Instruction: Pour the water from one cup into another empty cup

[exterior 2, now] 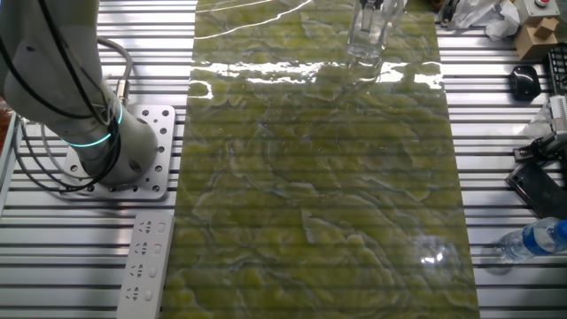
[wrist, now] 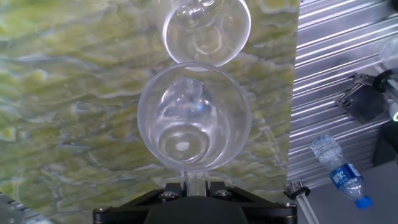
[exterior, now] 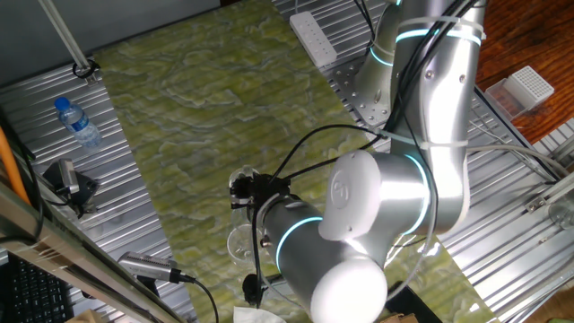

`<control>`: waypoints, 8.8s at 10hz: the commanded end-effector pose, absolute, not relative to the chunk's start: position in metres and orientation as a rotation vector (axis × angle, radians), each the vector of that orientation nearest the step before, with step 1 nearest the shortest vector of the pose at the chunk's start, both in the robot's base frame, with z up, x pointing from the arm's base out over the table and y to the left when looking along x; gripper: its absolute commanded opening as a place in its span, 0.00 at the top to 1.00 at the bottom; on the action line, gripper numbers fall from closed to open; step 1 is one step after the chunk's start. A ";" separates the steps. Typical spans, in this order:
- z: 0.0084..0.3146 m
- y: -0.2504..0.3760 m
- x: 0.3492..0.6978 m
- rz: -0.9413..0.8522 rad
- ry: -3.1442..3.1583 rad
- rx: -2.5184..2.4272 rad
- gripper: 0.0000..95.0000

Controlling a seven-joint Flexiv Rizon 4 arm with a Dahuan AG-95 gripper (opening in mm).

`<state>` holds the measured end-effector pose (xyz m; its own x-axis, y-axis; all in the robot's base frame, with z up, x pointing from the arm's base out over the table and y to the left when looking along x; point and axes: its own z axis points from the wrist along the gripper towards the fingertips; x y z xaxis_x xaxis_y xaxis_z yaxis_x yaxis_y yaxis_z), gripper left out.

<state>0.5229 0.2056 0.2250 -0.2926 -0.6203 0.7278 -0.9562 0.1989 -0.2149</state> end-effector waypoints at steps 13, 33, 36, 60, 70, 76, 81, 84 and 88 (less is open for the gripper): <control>0.228 0.208 0.529 0.914 -1.983 1.408 1.00; 0.228 0.208 0.529 0.908 -1.962 1.372 1.00; 0.228 0.208 0.529 0.911 -1.980 1.366 1.00; 0.222 0.172 0.493 0.755 -2.453 1.353 1.00; 0.211 0.169 0.480 0.634 -2.619 1.289 1.00; 0.200 0.166 0.482 0.566 -2.718 1.318 1.00; 0.187 0.164 0.484 0.528 -2.758 1.339 1.00; 0.181 0.163 0.484 0.508 -2.776 1.344 1.00; 0.170 0.162 0.485 0.453 -2.829 1.350 1.00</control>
